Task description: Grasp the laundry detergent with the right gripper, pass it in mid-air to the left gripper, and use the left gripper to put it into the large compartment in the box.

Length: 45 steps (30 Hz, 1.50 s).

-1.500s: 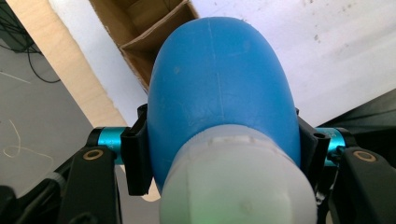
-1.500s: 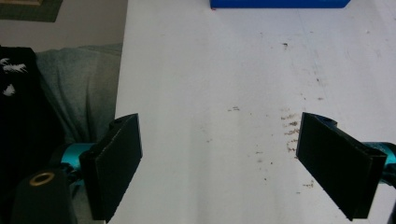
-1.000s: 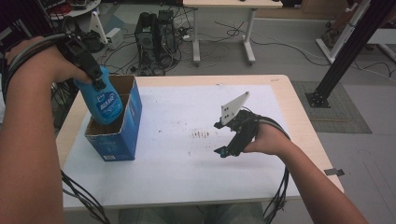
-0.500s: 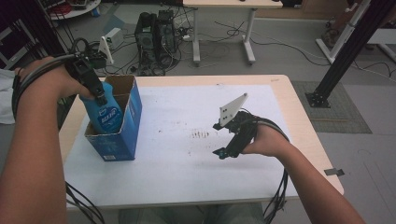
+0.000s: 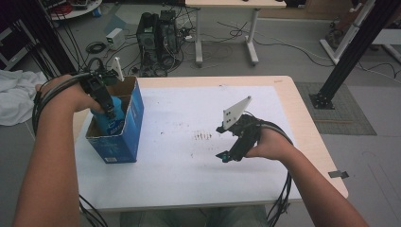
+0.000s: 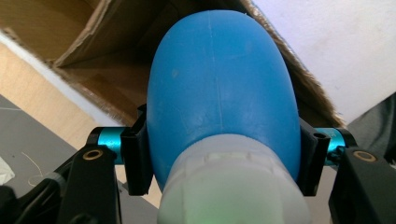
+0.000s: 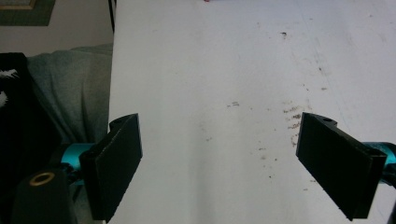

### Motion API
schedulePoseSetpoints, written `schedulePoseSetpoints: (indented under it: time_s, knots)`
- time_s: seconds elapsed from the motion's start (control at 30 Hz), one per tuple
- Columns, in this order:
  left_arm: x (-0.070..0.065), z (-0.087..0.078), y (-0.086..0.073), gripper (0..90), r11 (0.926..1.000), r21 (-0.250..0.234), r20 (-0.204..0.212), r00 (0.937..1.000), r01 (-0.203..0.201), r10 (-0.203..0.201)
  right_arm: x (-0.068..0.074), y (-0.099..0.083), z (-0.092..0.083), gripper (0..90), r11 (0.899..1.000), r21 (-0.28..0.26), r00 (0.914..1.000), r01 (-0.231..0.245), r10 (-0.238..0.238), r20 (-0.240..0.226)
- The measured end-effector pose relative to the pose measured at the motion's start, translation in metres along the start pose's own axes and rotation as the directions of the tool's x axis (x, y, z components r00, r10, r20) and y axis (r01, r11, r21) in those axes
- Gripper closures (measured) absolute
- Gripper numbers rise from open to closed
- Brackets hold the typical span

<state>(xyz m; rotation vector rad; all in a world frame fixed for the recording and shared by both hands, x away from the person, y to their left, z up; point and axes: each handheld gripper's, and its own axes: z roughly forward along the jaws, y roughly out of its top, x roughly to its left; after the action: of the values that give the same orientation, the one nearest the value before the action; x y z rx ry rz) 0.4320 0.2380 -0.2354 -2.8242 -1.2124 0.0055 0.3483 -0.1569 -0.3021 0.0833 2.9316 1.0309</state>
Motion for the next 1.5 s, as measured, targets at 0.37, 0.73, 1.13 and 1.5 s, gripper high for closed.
schedulePoseSetpoints:
  time_s: [0.37,0.73,1.13,1.5]
  knots:
    - [0.001,0.029,0.002,37.4,0.9997,0.021,0.01,0.9999,-0.011,0.011,-0.001,0.001,0.005,13.6,1.0,0.009,0.9999,-0.003,0.004,-0.01]
    - [0.002,0.044,0.003,37.4,0.9994,-0.013,0.017,0.9993,-0.033,0.034,-0.002,0.001,0.007,13.6,1.0,0.012,0.9999,-0.012,0.012,-0.009]
    - [0.002,0.045,0.002,37.4,0.997,-0.025,0.011,0.9972,-0.073,0.074,-0.003,0.0,0.009,13.6,1.0,0.014,0.9998,-0.015,0.015,-0.014]
    - [0.0,0.045,0.001,36.9,0.9969,-0.006,-0.007,0.9969,-0.079,0.079,0.0,0.001,0.009,13.6,1.0,0.002,0.9999,-0.01,0.01,-0.011]
